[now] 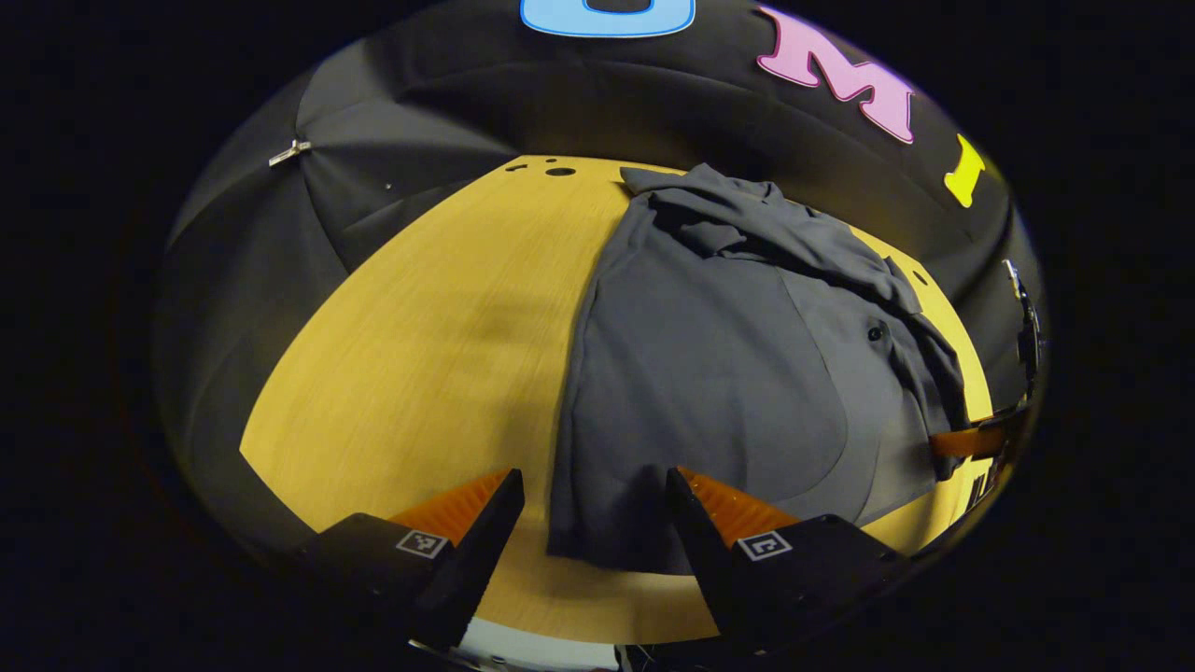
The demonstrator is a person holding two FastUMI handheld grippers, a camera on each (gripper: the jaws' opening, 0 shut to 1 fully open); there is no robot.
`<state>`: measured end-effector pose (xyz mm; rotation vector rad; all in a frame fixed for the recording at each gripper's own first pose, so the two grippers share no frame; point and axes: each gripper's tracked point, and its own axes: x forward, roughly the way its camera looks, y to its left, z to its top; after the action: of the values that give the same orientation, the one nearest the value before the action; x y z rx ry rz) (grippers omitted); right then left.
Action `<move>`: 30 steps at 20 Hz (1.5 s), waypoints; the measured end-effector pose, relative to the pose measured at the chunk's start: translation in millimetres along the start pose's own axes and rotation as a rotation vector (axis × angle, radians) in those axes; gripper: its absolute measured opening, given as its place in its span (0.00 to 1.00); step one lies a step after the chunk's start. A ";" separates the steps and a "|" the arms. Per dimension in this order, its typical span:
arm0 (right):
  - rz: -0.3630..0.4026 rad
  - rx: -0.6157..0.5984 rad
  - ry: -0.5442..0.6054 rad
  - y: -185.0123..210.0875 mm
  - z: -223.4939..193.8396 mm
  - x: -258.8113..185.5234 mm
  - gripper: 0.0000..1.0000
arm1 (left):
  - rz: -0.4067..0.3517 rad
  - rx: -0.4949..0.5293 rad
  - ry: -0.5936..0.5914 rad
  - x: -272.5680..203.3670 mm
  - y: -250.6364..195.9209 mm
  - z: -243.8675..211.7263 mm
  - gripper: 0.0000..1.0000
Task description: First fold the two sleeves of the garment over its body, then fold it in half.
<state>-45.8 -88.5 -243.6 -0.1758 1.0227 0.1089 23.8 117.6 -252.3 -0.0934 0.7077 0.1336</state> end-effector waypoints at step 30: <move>0.136 0.088 -0.098 18.6 55.4 -31.9 0.07 | -0.114 0.038 -0.036 -26.4 -58.4 59.1 0.06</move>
<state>-19.0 -59.7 -189.8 -0.0202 0.9389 0.1935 50.8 65.3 -188.0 -0.0947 0.6666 0.0125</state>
